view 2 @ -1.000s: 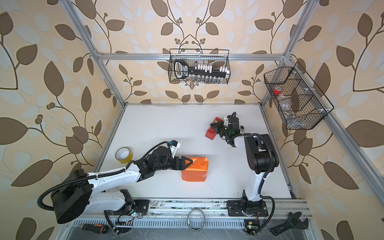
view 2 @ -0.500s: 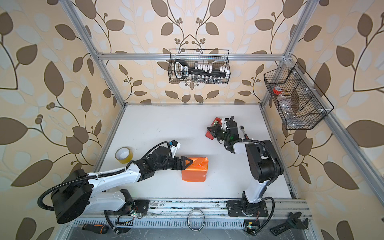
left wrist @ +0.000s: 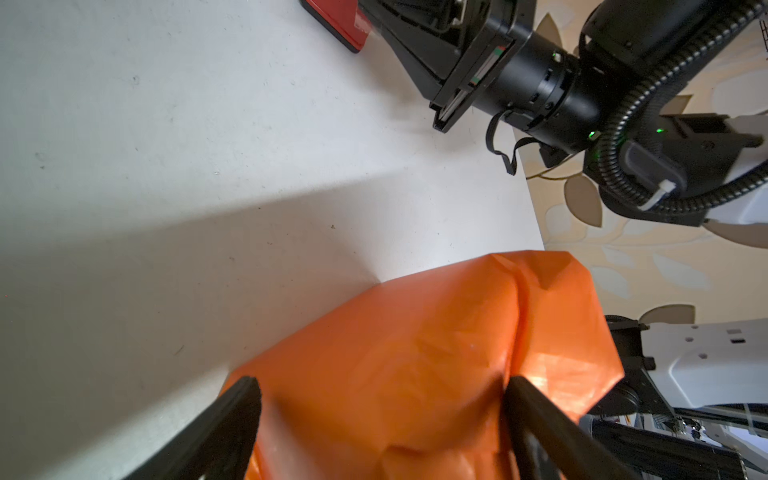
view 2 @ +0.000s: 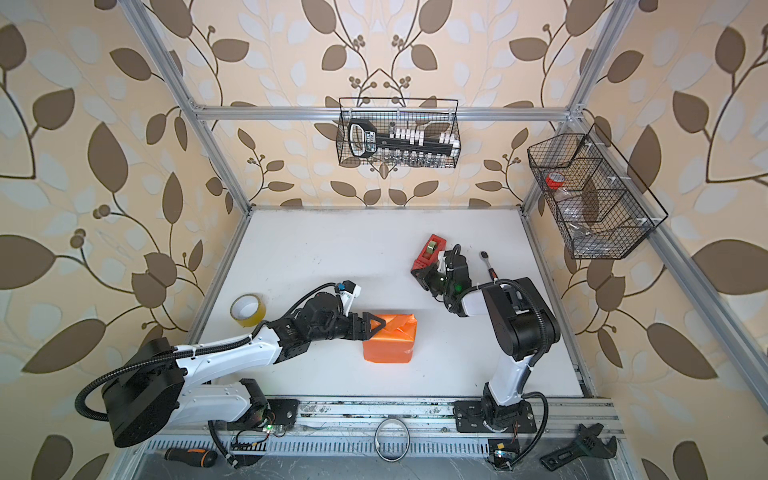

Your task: Wrap the gift box in paper

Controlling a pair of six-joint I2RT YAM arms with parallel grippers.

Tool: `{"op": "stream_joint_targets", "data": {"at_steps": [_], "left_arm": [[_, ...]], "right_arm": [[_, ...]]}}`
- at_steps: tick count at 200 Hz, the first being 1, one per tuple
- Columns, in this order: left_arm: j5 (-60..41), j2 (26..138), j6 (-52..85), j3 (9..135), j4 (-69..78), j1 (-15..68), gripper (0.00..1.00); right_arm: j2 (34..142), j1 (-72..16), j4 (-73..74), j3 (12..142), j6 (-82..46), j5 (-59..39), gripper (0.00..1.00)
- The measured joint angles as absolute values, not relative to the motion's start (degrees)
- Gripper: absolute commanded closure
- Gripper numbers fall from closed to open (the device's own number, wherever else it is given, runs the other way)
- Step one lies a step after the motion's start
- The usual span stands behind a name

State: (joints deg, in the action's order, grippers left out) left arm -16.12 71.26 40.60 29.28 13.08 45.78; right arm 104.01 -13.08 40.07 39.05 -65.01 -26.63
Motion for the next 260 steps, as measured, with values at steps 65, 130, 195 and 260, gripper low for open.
{"op": "stream_joint_targets", "data": {"at_steps": [65, 130, 195, 260], "left_arm": [[-16.12, 71.37, 40.58, 29.28, 13.21, 45.78, 0.08], [-16.12, 71.40, 40.56, 29.28, 13.23, 45.78, 0.08], [-16.12, 71.44, 40.51, 29.28, 13.26, 45.78, 0.08], [-16.12, 71.44, 40.36, 29.43, 13.08, 45.78, 0.08]], "right_arm": [[107.24, -12.29, 43.83, 38.54, -62.02, -23.99, 1.00], [107.44, -11.16, 39.94, 37.78, -57.56, -23.42, 1.00], [97.54, -9.17, 28.56, 34.98, -51.53, -24.12, 1.00], [67.48, -10.59, 10.24, 33.23, -41.25, -30.00, 1.00]]}}
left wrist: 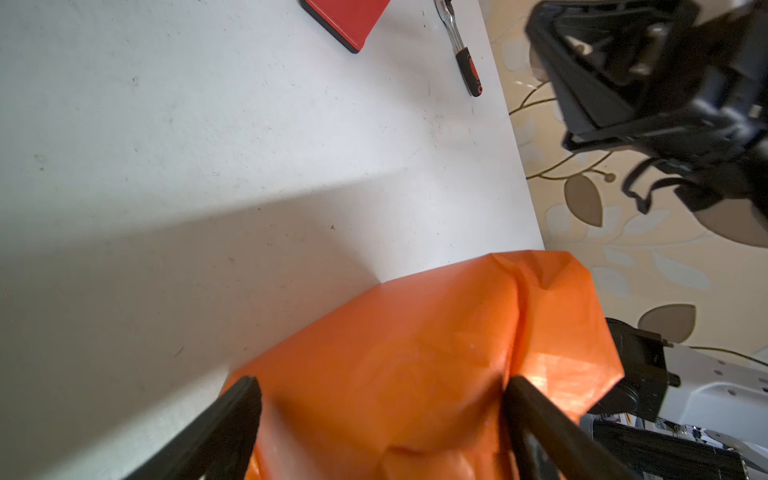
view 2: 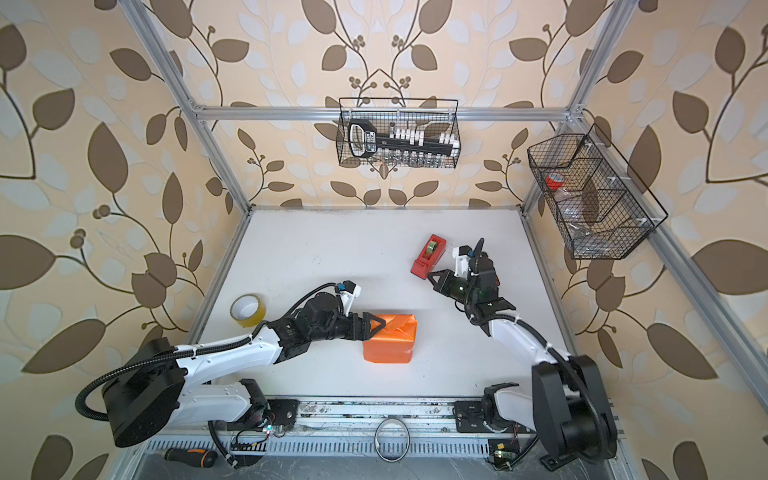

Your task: Wrap the gift box in paper

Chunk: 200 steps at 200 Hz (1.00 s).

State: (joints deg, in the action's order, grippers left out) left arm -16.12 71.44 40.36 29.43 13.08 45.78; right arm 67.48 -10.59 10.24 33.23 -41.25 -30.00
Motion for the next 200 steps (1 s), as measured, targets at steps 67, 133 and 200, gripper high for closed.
{"op": "stream_joint_targets", "data": {"at_steps": [67, 133, 200], "left_arm": [[-15.99, 71.37, 39.79, 29.69, 12.51, 45.78, 0.08], [-15.97, 71.44, 39.16, 29.93, 12.19, 45.78, 0.08], [-15.97, 71.44, 39.09, 29.93, 12.19, 45.78, 0.08]], "right_arm": [[56.60, -26.70, -3.66, 34.17, -39.59, -34.11, 1.00], [54.13, -37.21, -10.66, 37.19, -38.06, -29.63, 1.00], [57.06, -39.77, -14.06, 39.03, -33.10, -24.97, 1.00]]}}
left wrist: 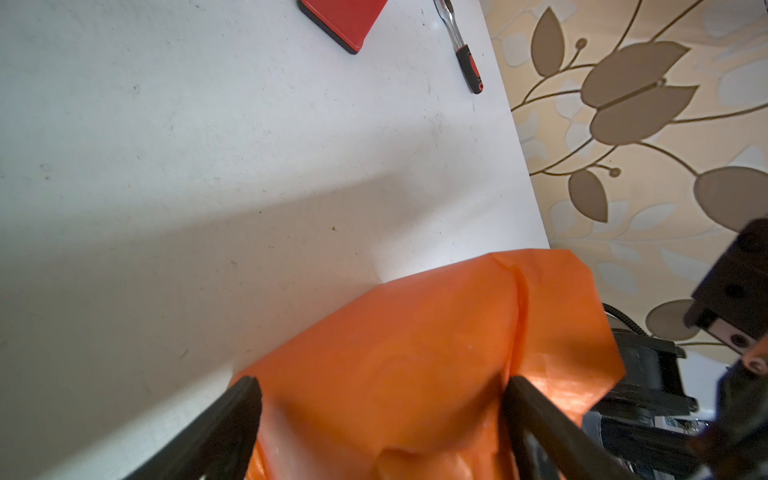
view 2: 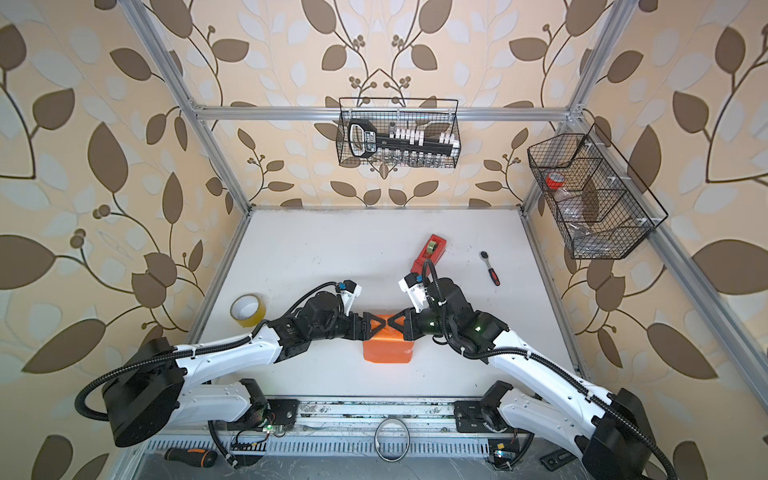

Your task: Wrap the gift box in paper

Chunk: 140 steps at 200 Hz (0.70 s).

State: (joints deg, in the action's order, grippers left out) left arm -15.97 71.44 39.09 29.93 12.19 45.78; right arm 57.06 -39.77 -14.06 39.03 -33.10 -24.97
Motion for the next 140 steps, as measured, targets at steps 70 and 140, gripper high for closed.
{"op": "stream_joint_targets", "data": {"at_steps": [70, 140], "left_arm": [[-15.97, 71.53, 39.03, 30.13, 11.99, 45.78, 0.08], [-15.97, 71.53, 38.94, 30.13, 11.99, 45.78, 0.08]], "right_arm": [[58.83, -40.51, -15.44, 39.48, -30.57, -23.05, 1.00], [60.34, -40.51, -16.78, 39.62, -28.75, -21.30, 1.00]]}}
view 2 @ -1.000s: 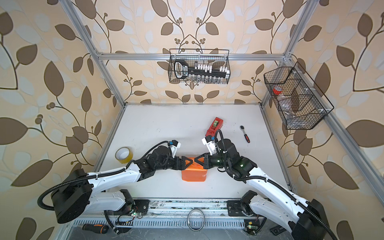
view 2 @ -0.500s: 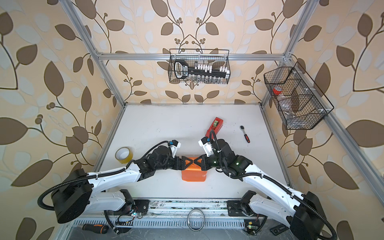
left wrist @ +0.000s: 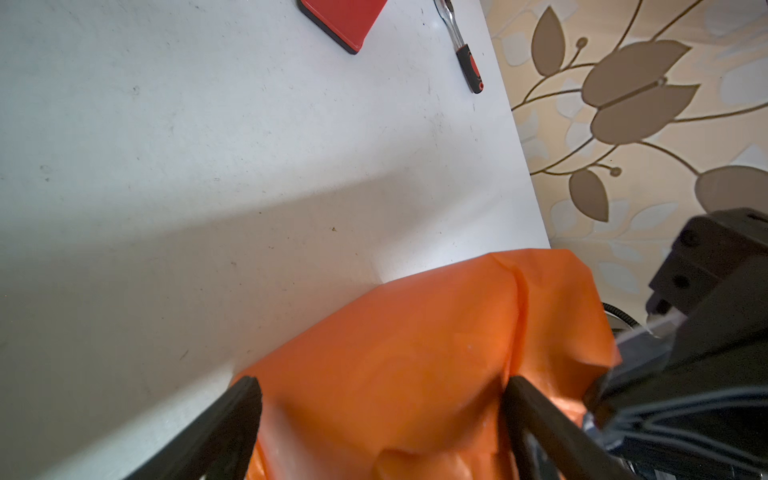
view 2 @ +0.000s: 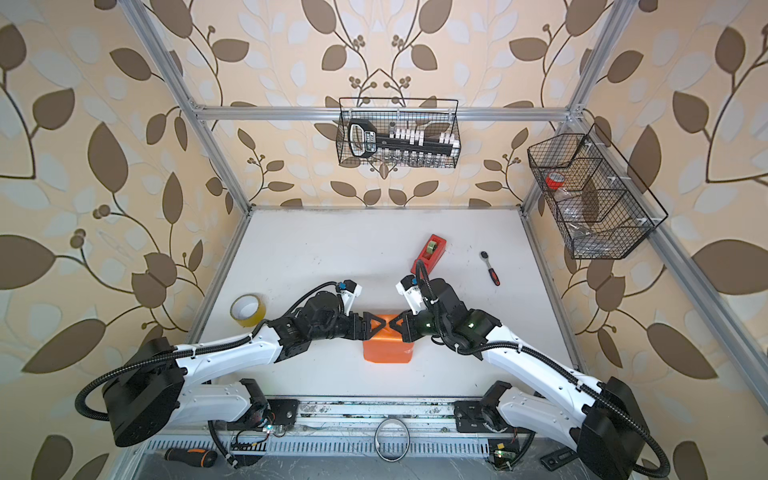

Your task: Wrap the gift box in paper

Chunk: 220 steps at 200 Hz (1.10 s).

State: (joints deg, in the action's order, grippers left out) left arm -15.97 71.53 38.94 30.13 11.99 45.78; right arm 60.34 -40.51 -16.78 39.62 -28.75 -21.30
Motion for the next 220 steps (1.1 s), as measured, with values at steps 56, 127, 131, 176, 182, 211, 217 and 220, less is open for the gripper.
{"op": "stream_joint_targets", "data": {"at_steps": [56, 127, 131, 176, 182, 211, 217, 220], "left_arm": [[-15.99, 71.55, 38.94, 30.13, 11.99, 45.78, 0.08], [-15.99, 71.55, 38.92, 30.13, 11.99, 45.78, 0.08], [-15.99, 71.55, 38.92, 30.13, 11.97, 45.78, 0.08], [-16.19, 71.66, 38.89, 30.13, 12.01, 45.78, 0.08], [-16.21, 71.72, 38.89, 30.13, 12.01, 45.78, 0.08], [-16.29, 71.75, 38.89, 30.15, 12.03, 45.80, 0.08], [-16.27, 71.75, 38.89, 30.15, 12.03, 45.80, 0.08], [-16.27, 71.75, 38.89, 30.15, 12.03, 45.78, 0.08]], "right_arm": [[61.10, -40.51, -17.89, 39.66, -26.55, -19.29, 1.00], [61.49, -40.58, -17.85, 38.89, -23.07, -18.33, 1.00], [61.36, -40.64, -17.58, 38.68, -22.85, -18.24, 1.00], [59.61, -40.97, -15.14, 36.45, -21.56, -17.78, 0.99], [59.40, -41.12, -15.00, 36.25, -21.41, -17.63, 0.98], [58.11, -41.52, -14.24, 35.11, -20.88, -16.88, 0.90], [57.84, -41.54, -14.24, 35.00, -20.75, -16.82, 0.88], [57.74, -41.58, -14.22, 34.94, -20.58, -16.80, 0.87]]}}
